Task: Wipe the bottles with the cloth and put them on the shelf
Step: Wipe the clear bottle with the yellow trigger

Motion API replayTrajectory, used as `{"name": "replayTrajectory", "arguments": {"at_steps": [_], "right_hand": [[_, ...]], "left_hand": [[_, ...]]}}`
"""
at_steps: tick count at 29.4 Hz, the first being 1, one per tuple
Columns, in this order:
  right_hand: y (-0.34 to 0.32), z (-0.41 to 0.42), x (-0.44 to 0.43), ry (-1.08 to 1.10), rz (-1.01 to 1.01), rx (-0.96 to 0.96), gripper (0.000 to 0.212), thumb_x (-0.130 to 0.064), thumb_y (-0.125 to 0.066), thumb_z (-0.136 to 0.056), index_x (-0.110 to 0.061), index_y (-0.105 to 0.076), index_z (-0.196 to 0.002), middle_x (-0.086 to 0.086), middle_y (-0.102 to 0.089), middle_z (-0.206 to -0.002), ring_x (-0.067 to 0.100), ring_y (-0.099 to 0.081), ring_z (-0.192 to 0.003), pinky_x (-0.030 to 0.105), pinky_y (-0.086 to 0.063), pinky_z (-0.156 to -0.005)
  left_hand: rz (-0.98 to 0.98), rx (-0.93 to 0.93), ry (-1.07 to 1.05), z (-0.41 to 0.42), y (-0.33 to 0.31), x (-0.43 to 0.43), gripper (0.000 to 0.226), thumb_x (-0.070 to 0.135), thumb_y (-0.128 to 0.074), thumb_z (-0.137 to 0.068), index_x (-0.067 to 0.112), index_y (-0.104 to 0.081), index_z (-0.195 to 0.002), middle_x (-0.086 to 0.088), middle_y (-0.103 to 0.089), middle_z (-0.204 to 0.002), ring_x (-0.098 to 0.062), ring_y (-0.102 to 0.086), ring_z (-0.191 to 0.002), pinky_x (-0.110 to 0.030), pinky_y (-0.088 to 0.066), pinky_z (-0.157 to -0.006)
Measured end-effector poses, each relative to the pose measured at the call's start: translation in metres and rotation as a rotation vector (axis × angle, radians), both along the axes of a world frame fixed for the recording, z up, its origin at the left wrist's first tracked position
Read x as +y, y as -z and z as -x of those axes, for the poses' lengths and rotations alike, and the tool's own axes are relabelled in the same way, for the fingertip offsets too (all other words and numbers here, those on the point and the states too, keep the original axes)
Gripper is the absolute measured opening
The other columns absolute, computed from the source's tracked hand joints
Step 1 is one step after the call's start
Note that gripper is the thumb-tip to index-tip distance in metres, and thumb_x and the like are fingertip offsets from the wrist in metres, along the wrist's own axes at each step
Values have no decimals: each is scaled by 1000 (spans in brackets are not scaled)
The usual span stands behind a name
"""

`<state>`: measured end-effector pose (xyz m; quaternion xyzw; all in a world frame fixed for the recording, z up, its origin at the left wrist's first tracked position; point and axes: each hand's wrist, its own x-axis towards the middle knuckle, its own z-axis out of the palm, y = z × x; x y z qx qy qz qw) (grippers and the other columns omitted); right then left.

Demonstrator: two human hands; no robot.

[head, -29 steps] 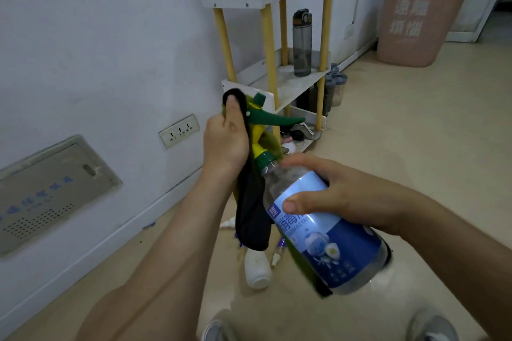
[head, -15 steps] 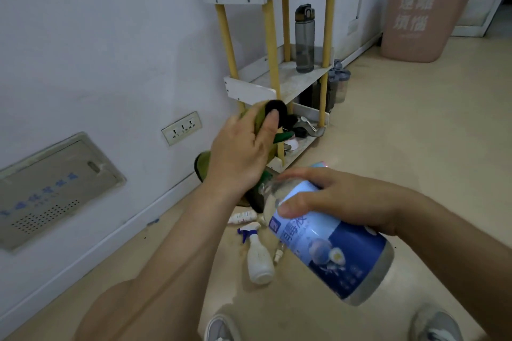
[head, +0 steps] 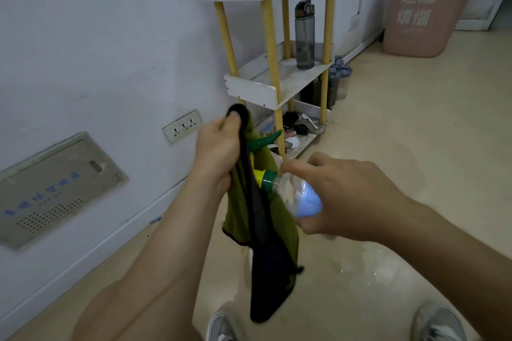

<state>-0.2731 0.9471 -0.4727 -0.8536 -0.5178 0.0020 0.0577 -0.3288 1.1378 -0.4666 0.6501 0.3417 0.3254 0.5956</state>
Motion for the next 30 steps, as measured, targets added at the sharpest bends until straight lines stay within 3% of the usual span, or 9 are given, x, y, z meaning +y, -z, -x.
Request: {"name": "replayTrajectory", "arguments": {"at_steps": [3, 6, 11, 16, 18, 21, 23, 27, 30], "right_hand": [[4, -9, -1, 62, -174, 473, 70, -53, -76, -71, -53, -38, -130, -18, -52, -118, 8, -51, -101, 30, -46, -84], [5, -12, 2, 151, -423, 768, 68, -45, -82, -69, -49, -42, -123, -19, -54, -115, 9, -56, -103, 31, -52, -88], [4, 0, 8, 204, -534, 674, 75, -46, -83, -67, -39, -32, -121, -20, -53, -97, 12, -57, -90, 31, -47, -77], [9, 3, 16, 177, -511, 626, 100, -50, -82, -57, -35, -27, -139, -8, -61, -113, 19, -60, -102, 42, -51, -89], [1, -6, 9, 134, -493, 933, 105, -49, -85, -47, -36, -38, -139, -5, -66, -119, 20, -65, -107, 40, -53, -94], [-13, -15, -1, 58, -506, 1360, 85, -33, -86, -40, -41, -55, -119, -4, -74, -105, 20, -73, -94, 29, -60, -76], [-14, -16, -1, 60, -485, 1227, 89, -32, -88, -47, -41, -50, -128, -8, -71, -109, 13, -72, -94, 26, -59, -78], [-12, -8, 4, 70, -397, 625, 122, -49, -85, -57, -39, -11, -153, -11, -66, -108, 7, -65, -91, 32, -56, -83], [-8, -4, 6, 70, -472, 547, 119, -45, -86, -60, -41, -9, -150, -11, -66, -98, 8, -64, -84, 30, -54, -75]], "left_hand": [[254, -277, -33, 6, -12, 7, 25, 24, -50, -102, 9, -65, -88, -7, -68, -78, -21, -65, -69, -35, -57, -68], [101, -318, -34, 14, -14, 11, 26, -4, -48, -95, 16, -65, -96, -4, -67, -87, -19, -65, -77, -32, -57, -70], [211, -63, 471, 24, -16, -35, 16, 29, -77, -74, 16, -71, -80, -8, -68, -79, -23, -65, -74, -33, -54, -63], [226, -120, 376, 16, -14, -47, 24, 27, -73, -79, 7, -71, -93, -4, -75, -81, -15, -70, -71, -25, -55, -61], [198, -133, 439, 19, -15, -41, 27, 28, -71, -77, 5, -71, -91, -7, -74, -82, -18, -69, -72, -27, -55, -64], [155, -179, 541, 23, -16, -36, 27, 30, -66, -76, 6, -73, -87, -9, -74, -82, -19, -70, -74, -28, -56, -68], [95, -131, 523, 22, -17, -37, 30, 37, -68, -76, 10, -74, -89, -9, -75, -87, -21, -71, -81, -31, -55, -74], [-70, 18, 432, 16, -11, -47, 25, 49, -74, -80, 29, -72, -93, 9, -76, -95, -9, -71, -94, -30, -55, -86], [-198, 108, 219, 11, -13, -54, 26, 46, -71, -82, 21, -69, -73, 11, -72, -71, -8, -69, -75, -31, -54, -74]]}}
